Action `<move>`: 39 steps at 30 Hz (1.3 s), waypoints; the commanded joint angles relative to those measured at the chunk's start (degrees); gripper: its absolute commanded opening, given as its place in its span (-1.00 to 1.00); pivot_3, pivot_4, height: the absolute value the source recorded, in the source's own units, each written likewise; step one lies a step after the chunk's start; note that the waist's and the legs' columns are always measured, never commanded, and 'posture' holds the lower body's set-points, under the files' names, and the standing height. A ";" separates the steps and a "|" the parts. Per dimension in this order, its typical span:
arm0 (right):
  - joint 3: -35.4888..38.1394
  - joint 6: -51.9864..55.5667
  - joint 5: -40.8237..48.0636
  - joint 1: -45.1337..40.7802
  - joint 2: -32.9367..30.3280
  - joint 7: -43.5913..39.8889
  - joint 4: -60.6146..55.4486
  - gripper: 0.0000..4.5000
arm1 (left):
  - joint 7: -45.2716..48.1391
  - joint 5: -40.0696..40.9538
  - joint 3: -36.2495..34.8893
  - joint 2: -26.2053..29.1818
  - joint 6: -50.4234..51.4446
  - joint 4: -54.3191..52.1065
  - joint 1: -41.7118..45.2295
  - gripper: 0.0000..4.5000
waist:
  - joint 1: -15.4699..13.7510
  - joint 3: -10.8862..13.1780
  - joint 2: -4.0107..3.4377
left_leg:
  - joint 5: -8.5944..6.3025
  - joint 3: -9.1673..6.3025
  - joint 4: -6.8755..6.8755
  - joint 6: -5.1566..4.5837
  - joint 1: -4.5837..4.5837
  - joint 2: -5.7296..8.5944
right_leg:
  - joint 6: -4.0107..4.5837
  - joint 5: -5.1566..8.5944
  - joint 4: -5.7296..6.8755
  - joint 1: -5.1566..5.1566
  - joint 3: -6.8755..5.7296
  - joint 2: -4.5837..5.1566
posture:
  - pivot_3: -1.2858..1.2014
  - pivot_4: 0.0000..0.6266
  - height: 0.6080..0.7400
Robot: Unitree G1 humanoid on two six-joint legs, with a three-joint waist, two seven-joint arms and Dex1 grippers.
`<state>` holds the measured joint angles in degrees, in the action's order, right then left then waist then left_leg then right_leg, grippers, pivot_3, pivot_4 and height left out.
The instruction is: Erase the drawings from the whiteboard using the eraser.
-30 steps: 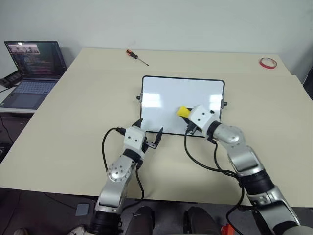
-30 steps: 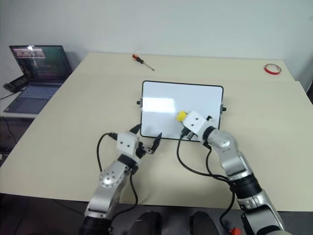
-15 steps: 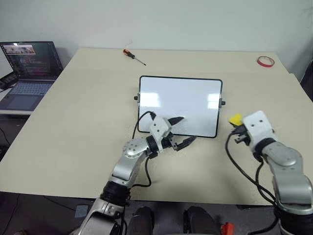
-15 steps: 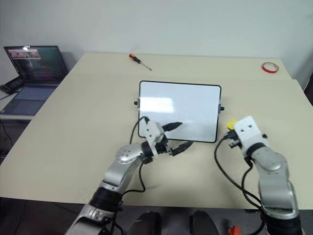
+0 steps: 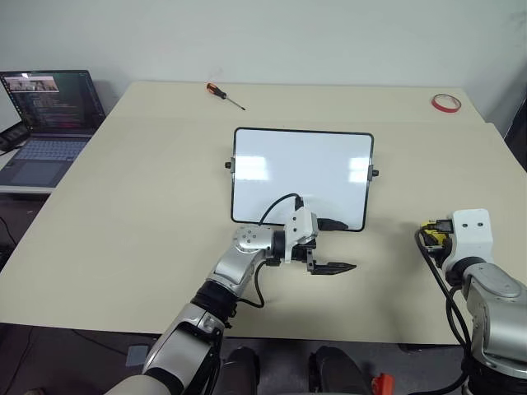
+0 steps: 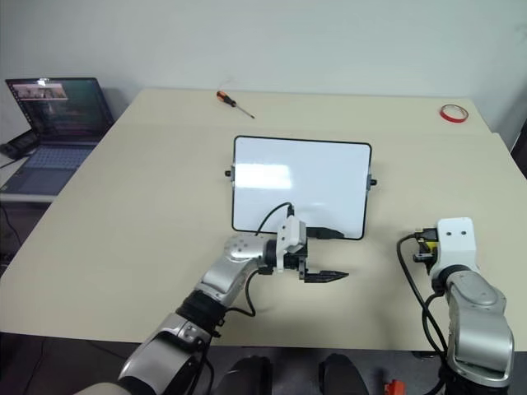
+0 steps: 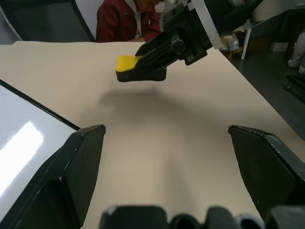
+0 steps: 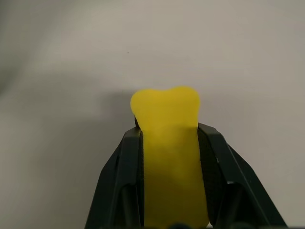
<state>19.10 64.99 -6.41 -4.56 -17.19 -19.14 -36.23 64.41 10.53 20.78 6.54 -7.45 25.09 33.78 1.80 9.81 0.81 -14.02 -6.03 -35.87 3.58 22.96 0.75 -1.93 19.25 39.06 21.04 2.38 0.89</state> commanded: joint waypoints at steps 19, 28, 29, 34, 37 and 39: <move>3.50 -0.42 7.02 -0.04 0.60 4.40 2.52 0.26 | -0.39 -1.73 -1.08 -0.47 -1.14 -0.35 1.42 1.00 | 0.03 -0.02 -0.03 | 0.00 0.00 -0.07 -0.01 -0.01 0.00 | 0.00 0.00 0.11 -0.01 0.00 0.00 | 0.03 -0.52 1.00; 3.51 -0.98 8.26 -0.97 -1.13 5.94 3.72 1.00 | -0.50 -1.83 -1.30 -0.44 -1.15 0.16 2.00 1.00 | 0.04 -0.03 -0.04 | 0.01 0.01 -0.13 -0.02 -0.03 0.00 | 0.00 0.00 0.22 0.00 0.02 0.00 | 0.03 -0.52 1.00; 3.41 -1.07 8.36 -1.07 -1.30 6.12 3.91 1.00 | -0.50 -1.83 -1.31 -0.40 -1.08 0.04 1.92 1.00 | 0.04 -0.03 -0.04 | 0.01 0.01 -0.14 -0.02 -0.04 0.00 | 0.00 0.00 0.25 0.00 0.01 -0.01 | 0.03 -0.52 1.00; 2.83 -1.95 8.31 -1.51 -2.00 6.71 4.53 1.00 | -1.27 -2.13 -1.81 -0.02 -0.86 -0.84 1.70 1.00 | 0.04 -0.03 -0.04 | 0.02 0.04 -0.20 -0.03 -0.06 0.00 | 0.00 0.00 0.39 0.01 0.06 -0.01 | 0.03 -0.52 1.00; 2.02 -3.72 7.32 -1.61 -3.02 7.78 3.38 1.00 | -4.74 -2.72 -3.38 0.87 -0.48 -2.71 1.28 1.00 | 0.05 -0.03 -0.04 | 0.04 0.04 -0.21 -0.05 -0.09 0.01 | 0.00 0.00 0.48 0.02 0.08 -0.01 | 0.03 -0.52 1.00; 0.82 -4.87 6.43 -0.86 -4.78 7.98 1.02 1.00 | -7.89 -2.45 -5.18 1.97 1.49 -6.38 0.17 1.00 | 0.10 -0.03 -0.04 | 0.05 0.03 -0.22 -0.06 -0.10 0.00 | 0.00 0.00 0.52 0.04 0.09 -0.01 | 0.03 -0.52 1.00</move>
<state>20.39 62.03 0.97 -5.51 -20.59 -11.69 -31.56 58.94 7.69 17.81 7.93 -6.97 23.19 34.22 1.89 9.79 0.77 -13.97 -6.00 -36.09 3.52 22.86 0.75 -1.93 19.25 39.60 21.08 2.49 0.88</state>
